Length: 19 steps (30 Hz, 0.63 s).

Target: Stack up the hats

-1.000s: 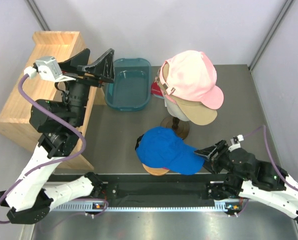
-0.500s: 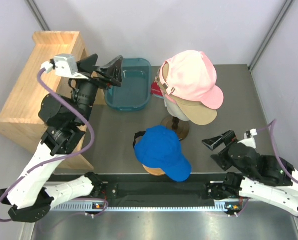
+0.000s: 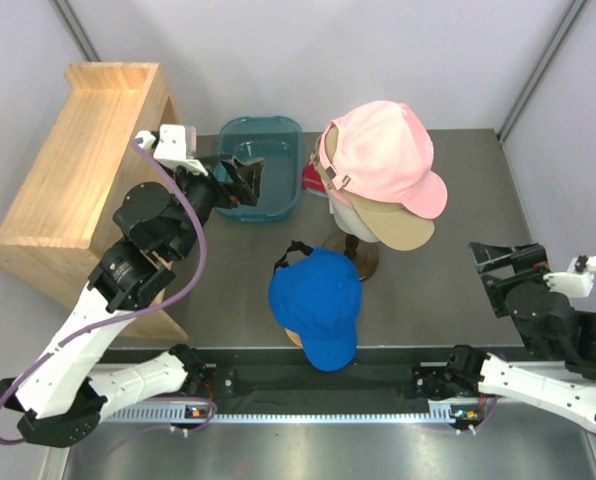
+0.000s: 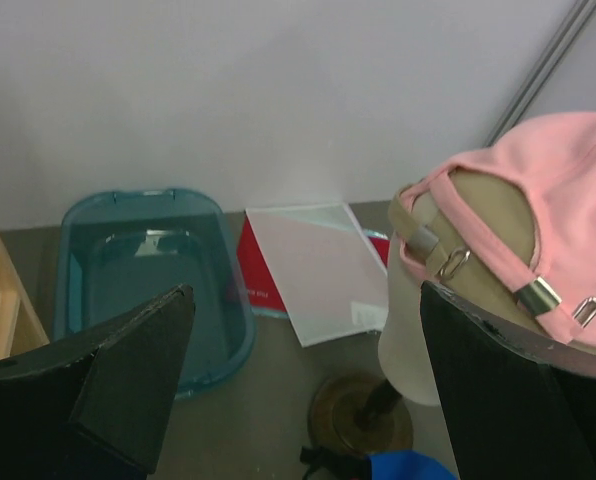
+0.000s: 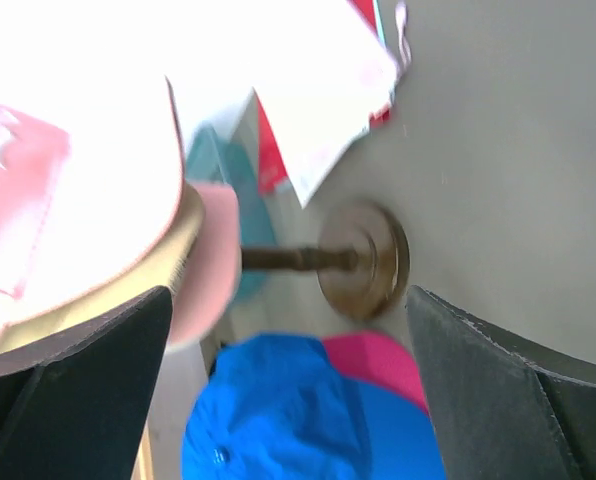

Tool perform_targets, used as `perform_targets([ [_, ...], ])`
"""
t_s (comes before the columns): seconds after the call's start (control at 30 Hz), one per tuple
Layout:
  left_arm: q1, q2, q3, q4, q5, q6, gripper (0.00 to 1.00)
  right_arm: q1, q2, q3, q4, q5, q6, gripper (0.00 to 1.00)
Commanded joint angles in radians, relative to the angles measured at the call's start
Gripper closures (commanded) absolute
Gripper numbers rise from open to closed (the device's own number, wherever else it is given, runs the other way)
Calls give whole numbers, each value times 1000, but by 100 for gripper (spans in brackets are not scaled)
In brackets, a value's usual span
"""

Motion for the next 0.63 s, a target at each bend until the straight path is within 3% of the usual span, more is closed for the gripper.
perform_targets([
  [0.0, -3, -36, -4, -109, -39, -78, 2, 13, -5, 53, -56, 154, -74, 0],
  [0.6, -5, -57, -21, -121, -70, -16, 1, 13, -20, -7, 14, 214, -99, 0],
])
